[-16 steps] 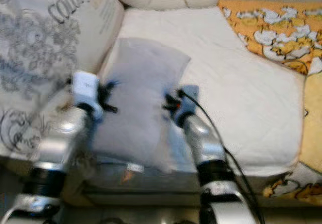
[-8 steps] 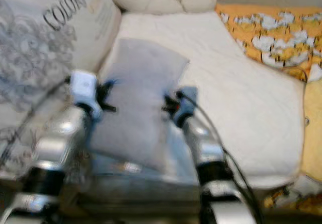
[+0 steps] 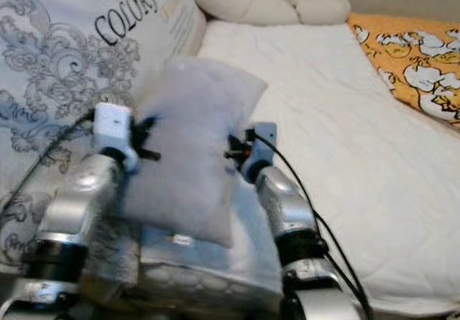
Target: Clean up the room
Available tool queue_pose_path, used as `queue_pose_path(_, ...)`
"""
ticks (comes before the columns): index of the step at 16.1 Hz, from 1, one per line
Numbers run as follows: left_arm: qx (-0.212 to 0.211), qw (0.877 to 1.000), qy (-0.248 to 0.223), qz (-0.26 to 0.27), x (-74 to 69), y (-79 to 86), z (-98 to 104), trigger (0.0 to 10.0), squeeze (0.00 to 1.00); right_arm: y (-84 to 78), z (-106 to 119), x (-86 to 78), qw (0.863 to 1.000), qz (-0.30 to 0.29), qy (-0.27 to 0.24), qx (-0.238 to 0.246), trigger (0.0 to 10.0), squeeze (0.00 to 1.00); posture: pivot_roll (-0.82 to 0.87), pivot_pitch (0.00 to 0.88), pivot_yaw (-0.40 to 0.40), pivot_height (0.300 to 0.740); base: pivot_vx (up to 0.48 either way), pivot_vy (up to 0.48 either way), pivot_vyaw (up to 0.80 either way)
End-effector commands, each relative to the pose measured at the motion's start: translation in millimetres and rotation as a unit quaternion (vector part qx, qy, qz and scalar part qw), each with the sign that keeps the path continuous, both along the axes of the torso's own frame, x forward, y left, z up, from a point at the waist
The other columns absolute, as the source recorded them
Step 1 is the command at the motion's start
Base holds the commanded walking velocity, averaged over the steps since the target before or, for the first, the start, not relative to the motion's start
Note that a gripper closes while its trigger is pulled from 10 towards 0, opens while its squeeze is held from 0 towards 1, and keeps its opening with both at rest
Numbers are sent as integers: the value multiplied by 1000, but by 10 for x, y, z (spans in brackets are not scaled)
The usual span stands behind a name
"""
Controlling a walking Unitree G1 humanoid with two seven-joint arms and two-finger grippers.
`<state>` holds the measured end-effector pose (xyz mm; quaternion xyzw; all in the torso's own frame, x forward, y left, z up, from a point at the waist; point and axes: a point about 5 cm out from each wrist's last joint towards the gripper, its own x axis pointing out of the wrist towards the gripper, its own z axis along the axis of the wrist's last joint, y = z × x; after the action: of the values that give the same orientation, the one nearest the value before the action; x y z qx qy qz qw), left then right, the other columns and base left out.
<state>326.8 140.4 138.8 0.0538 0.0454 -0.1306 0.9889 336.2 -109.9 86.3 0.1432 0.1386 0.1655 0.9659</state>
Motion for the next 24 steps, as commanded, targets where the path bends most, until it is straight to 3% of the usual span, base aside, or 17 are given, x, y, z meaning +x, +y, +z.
queue_pose_path(1,8,1000,-30,4,35,48,135,10000,0,-16,86,35,1000,-10,-20,6,10000,0,108,0,19,740,315,0,0)
queue_pose_path(2,14,999,-31,-10,46,9,136,10000,0,-48,57,16,1000,-21,-11,16,10000,0,103,0,26,740,0,0,0)
queue_pose_path(3,21,999,-29,-19,52,-16,123,10000,0,-81,30,3,999,-31,-5,20,10000,698,101,0,31,740,0,0,0)
queue_pose_path(4,28,999,-26,-32,58,-46,107,10000,0,-125,5,-6,999,-46,-1,17,10000,1000,99,0,34,740,0,0,0)
queue_pose_path(8,73,995,-6,-71,87,-168,7,10000,0,-266,-90,-25,995,-94,16,-3,10000,1000,104,0,39,740,0,0,0)
queue_pose_path(10,142,985,10,-98,143,-231,-85,10000,0,-232,-67,-39,997,-74,2,-10,10000,1000,96,0,48,740,0,0,0)
queue_pose_path(14,192,978,-12,-77,360,-83,29,10000,0,-219,60,-71,999,-9,-45,-1,10000,1000,74,0,70,740,0,0,0)
queue_pose_path(15,237,968,-14,-82,433,17,82,10000,0,-217,142,-130,996,59,-71,-1,10000,1000,68,0,79,740,0,0,0)
queue_pose_path(17,272,960,4,-70,518,253,164,10000,0,-215,241,-268,980,171,-96,-15,10000,1000,62,0,90,740,0,0,0)
queue_pose_path(18,278,958,8,-68,527,299,178,10000,0,-217,254,-297,976,191,-100,-20,10000,1000,62,0,90,740,0,0,0)
queue_pose_path(19,307,950,15,-60,536,499,244,10000,0,-258,295,-395,962,245,-112,-34,10000,1000,67,0,92,740,0,0,0)
queue_pose_path(22,349,936,32,-33,507,855,385,10000,0,-276,370,-491,943,306,-123,-37,10000,1000,71,0,97,740,0,0,0)
queue_pose_path(24,342,939,42,-23,460,917,412,10000,0,-252,394,-527,936,328,-126,-39,10000,1000,79,0,94,740,0,0,0)
